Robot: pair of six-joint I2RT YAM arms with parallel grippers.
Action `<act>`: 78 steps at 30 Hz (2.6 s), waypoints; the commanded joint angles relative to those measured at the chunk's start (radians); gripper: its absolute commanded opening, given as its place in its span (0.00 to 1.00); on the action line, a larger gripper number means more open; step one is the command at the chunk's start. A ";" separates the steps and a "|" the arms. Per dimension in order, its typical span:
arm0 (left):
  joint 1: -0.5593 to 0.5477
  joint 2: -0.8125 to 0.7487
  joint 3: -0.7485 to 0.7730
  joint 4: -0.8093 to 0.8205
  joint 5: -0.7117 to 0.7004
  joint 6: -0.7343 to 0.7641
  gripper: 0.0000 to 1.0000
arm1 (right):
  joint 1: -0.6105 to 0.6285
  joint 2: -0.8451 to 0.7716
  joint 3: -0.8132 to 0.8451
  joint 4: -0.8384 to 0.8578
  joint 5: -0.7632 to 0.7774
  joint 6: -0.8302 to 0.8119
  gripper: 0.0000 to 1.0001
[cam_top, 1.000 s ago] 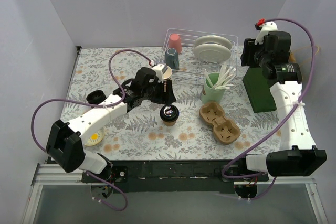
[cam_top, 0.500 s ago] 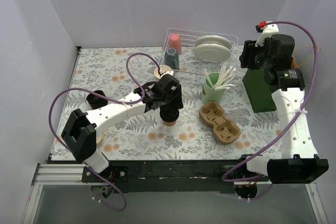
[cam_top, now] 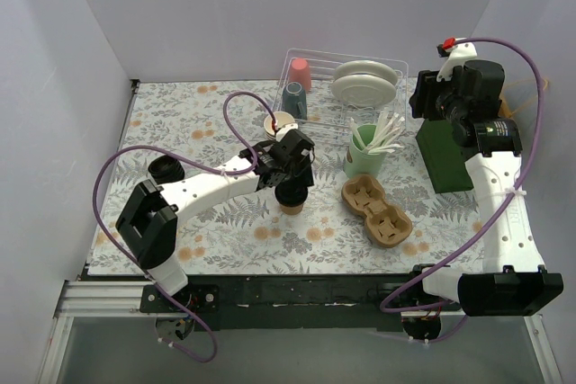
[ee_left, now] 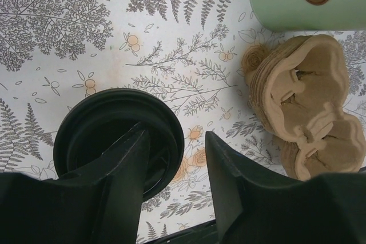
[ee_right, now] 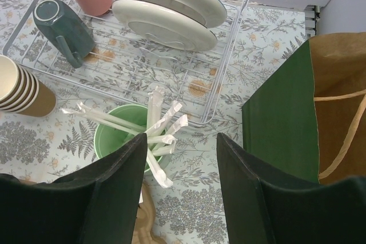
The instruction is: Pack the takeout coffee
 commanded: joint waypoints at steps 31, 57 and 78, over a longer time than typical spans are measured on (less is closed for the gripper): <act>-0.018 -0.056 -0.030 -0.144 -0.218 0.093 0.00 | 0.000 -0.056 -0.018 0.051 -0.016 -0.019 0.59; 0.530 0.080 0.088 0.080 -0.064 0.415 0.00 | 0.000 -0.062 -0.019 0.047 -0.018 -0.019 0.59; 0.568 0.033 0.254 0.010 0.046 0.444 0.81 | 0.000 -0.032 0.013 0.030 0.013 -0.025 0.59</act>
